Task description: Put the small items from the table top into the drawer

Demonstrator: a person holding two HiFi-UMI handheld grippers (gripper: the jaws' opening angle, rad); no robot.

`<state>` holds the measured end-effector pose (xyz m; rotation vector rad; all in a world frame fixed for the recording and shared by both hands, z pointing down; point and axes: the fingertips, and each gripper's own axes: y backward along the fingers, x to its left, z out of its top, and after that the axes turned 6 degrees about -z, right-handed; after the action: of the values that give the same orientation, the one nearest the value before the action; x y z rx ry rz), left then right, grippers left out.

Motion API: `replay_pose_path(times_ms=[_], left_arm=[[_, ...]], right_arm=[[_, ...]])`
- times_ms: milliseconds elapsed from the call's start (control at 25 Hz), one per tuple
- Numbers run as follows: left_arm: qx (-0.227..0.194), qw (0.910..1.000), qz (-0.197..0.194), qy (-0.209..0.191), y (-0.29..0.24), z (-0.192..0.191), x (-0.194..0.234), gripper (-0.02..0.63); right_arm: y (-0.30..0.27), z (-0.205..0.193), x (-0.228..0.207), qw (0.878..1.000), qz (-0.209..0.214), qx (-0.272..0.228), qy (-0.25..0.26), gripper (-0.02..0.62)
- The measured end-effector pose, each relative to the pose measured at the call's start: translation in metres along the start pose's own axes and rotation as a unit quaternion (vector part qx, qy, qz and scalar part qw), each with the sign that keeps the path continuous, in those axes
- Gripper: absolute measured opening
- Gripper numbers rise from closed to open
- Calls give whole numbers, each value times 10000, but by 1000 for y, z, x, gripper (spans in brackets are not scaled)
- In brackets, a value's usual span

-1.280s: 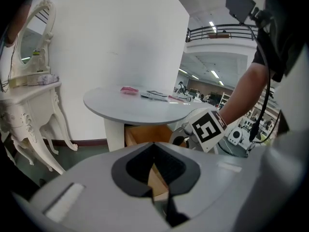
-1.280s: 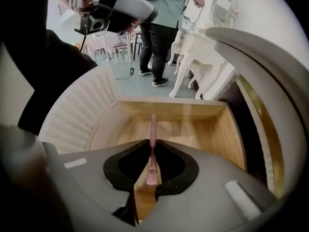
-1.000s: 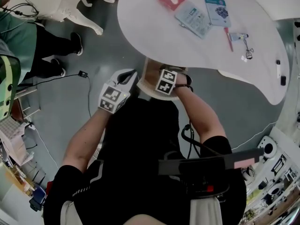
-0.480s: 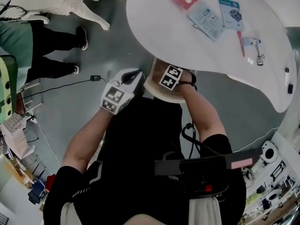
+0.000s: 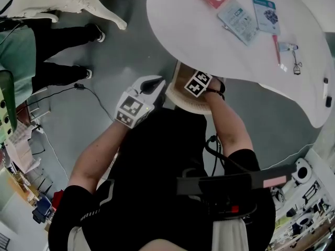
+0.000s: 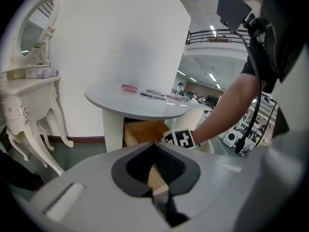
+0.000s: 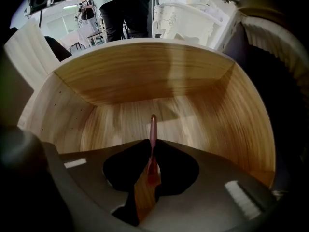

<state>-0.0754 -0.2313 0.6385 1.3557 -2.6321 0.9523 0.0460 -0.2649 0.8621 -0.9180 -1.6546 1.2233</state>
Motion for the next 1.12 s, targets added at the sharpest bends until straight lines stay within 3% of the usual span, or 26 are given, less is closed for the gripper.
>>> replay_pose_path(times_ms=[280, 440, 760, 840, 960, 1120], left_arm=[[92, 9999, 94, 48, 13, -9, 2, 0], [44, 9999, 150, 47, 18, -5, 2, 0], [-6, 9996, 288, 35, 34, 1, -9, 0], [-2, 9995, 327, 23, 37, 3, -13, 0], [-127, 9990, 422, -25, 42, 14, -19, 0], [-231, 9987, 451, 11, 46, 27, -28, 0]], right_arm=[[3, 1, -4, 9997, -224, -45, -21, 57], [5, 1, -8, 9994, -299, -98, -159, 130], [26, 7, 10, 9995, -194, -223, 144, 130], [34, 10, 15, 9989, -165, -321, 291, 119], [51, 16, 23, 9967, -87, -607, 540, 43], [76, 25, 27, 9934, -41, -917, 687, 15]])
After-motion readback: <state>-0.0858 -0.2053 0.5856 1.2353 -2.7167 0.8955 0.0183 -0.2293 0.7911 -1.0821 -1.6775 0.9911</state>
